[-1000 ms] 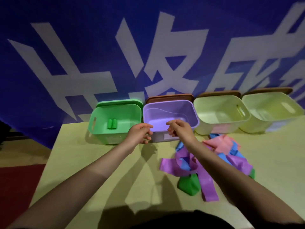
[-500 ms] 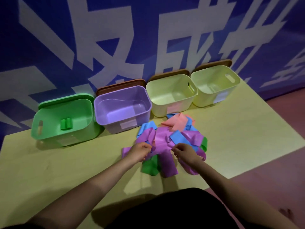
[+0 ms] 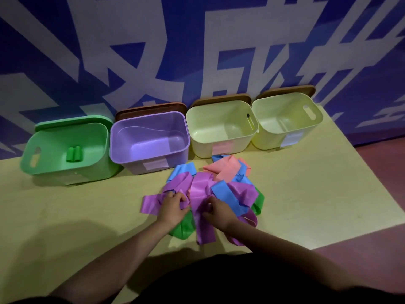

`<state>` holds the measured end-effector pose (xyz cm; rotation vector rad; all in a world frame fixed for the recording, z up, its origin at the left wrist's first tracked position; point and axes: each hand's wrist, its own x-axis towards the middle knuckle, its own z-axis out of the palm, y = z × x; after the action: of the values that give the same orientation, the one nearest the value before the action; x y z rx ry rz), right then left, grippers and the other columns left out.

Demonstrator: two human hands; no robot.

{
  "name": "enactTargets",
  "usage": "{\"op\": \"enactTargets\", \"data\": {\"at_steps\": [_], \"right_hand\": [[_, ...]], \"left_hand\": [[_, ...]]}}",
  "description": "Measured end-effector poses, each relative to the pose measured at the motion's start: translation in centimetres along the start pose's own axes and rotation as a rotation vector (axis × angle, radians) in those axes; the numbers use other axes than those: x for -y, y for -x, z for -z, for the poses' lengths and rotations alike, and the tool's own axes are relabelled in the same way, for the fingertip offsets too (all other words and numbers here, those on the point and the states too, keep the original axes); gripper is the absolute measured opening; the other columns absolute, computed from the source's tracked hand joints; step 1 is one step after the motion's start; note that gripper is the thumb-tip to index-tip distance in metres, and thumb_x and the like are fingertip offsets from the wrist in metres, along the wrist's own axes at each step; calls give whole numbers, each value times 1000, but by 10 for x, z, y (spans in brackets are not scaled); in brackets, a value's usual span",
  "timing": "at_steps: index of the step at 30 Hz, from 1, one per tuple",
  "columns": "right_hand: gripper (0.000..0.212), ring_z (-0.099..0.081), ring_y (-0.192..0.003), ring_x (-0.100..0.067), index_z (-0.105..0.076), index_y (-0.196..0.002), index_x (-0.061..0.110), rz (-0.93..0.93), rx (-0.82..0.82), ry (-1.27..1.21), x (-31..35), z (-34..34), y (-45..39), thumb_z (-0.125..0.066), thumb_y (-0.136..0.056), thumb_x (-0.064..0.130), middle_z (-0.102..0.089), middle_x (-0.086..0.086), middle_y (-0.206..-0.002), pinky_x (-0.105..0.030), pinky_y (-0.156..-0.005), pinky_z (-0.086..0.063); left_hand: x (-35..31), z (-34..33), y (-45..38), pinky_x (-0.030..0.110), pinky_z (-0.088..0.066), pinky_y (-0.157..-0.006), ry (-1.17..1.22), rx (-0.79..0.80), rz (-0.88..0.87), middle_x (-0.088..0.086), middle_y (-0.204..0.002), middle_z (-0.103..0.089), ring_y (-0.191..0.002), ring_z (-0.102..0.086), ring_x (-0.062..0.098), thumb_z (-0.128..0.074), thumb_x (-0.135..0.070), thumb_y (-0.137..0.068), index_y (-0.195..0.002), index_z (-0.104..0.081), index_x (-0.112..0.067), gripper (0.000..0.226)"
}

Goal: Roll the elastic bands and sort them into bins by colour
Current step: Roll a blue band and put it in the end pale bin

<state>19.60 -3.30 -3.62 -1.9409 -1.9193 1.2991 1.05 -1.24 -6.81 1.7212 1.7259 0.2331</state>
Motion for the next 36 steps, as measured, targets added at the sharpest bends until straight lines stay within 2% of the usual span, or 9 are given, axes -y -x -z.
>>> {"op": "enactTargets", "data": {"at_steps": [4,6,13,18,21,23,26,32,36], "right_hand": [[47,-60,-103,-27,-44,-120,10,-164,-64,-104,1,-6,-19,-70,-84,26,-63,-9,-110,-29,-80,-43],[43,-60,-106,-29,-47,-120,10,-196,-69,-42,2,-9,-27,-67,-86,28,-64,-11,-111,-31,-83,-43],[13,-58,-80,-24,-62,-85,18,-78,-30,-6,4,2,-38,-64,-87,31,-63,-7,-83,-30,-65,-40],[30,-52,-73,-20,-46,-62,22,-85,-93,-40,-1,8,-29,-60,-89,21,-57,-7,-75,-28,-60,-28],[6,-61,-85,-24,-63,-86,14,-143,-161,-89,-11,10,-23,-61,-88,19,-68,-11,-90,-30,-68,-40],[25,-63,-96,-26,-57,-110,12,-215,-294,-154,-18,12,-18,-63,-87,21,-68,-6,-101,-32,-79,-45],[40,-64,-96,-32,-43,-122,11,-286,-460,-211,-22,16,-13,-62,-88,20,-68,-12,-102,-37,-77,-45],[30,-61,-102,-38,-49,-117,10,-395,-471,-112,-36,22,-18,-55,-93,27,-66,-17,-108,-40,-82,-44],[21,-64,-96,-30,-66,-91,11,-368,-416,63,-41,46,-20,-51,-93,26,-69,-13,-98,-33,-78,-46]], "left_hand": [[-1,-1,-7,30,-42,-78,8,3,34,4,-92,-60,-90,-54,21,-74,-17,-75,-80,-56,-24,20],[-4,3,-9,31,-45,-75,25,32,61,3,-83,-62,-86,-60,24,-69,-12,-78,-74,-54,-26,22],[-2,20,-16,29,-36,-61,-37,21,176,0,-77,-64,-80,-60,23,-55,-20,-88,-64,-48,-21,24],[1,21,-19,29,-39,-66,-29,9,200,0,-77,-63,-84,-62,25,-61,-30,-87,-60,-44,-22,33],[-8,20,-19,28,-35,-65,-56,41,167,1,-80,-64,-86,-61,25,-59,-30,-89,-63,-44,-23,31],[-13,17,-19,29,-37,-66,-36,66,147,-1,-79,-63,-85,-61,23,-61,-30,-88,-66,-44,-23,28],[-19,14,-16,30,-40,-67,4,119,102,-9,-68,-55,-83,-62,24,-64,-27,-87,-67,-43,-25,29],[-16,17,-11,28,-38,-66,72,163,79,-10,-68,-53,-76,-56,18,-66,-22,-86,-70,-45,-27,27],[-24,27,-12,27,-37,-66,120,145,82,-7,-70,-57,-76,-54,14,-63,-20,-88,-82,-56,-21,9]]}}
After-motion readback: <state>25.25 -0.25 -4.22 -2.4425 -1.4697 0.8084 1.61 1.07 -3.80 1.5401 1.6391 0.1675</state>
